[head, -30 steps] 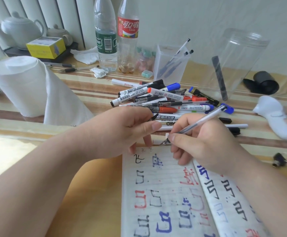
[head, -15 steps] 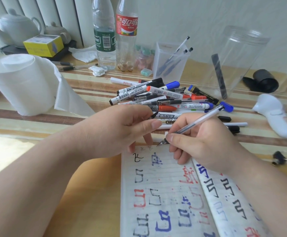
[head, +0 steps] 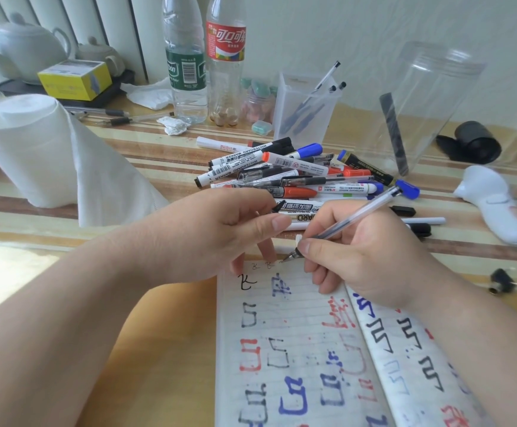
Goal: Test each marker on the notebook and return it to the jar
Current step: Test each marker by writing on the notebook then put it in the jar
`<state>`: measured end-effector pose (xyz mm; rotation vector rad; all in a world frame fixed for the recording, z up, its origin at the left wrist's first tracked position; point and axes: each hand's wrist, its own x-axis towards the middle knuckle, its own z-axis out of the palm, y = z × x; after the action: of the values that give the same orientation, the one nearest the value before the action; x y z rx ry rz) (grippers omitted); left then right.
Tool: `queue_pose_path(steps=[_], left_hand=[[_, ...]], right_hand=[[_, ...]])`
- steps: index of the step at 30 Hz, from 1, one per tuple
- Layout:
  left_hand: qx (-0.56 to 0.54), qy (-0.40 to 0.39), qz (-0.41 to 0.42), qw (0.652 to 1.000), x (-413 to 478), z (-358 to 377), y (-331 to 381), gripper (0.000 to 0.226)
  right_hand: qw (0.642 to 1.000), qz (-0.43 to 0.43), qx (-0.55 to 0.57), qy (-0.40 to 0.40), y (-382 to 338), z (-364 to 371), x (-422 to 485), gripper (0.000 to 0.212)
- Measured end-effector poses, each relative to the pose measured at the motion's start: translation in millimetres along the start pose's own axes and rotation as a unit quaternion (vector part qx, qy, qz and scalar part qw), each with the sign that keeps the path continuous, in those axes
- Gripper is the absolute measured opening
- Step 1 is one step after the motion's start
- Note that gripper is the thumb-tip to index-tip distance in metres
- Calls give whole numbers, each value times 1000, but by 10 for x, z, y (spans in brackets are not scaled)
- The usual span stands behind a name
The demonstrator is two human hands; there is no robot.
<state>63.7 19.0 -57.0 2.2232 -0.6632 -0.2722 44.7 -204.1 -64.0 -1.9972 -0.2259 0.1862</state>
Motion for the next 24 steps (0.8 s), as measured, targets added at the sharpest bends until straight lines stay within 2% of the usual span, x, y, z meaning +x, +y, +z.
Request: queue_pose_path(steps=[6, 12, 17, 24], left_hand=[[11, 1, 4, 1000, -2, 1, -1, 43], [17, -1, 4, 1000, -4, -5, 17, 43], [14, -1, 2, 1000, -5, -6, 27, 44], [14, -1, -4, 1000, -3, -2, 28, 44]], right_hand=[[1000, -2, -2, -17, -8, -17, 4, 20], [1000, -7, 24, -13, 1, -19, 15, 3], [1000, -17, -3, -16, 5, 1, 20, 3], [1000, -12, 15, -17, 10, 4, 23, 5]])
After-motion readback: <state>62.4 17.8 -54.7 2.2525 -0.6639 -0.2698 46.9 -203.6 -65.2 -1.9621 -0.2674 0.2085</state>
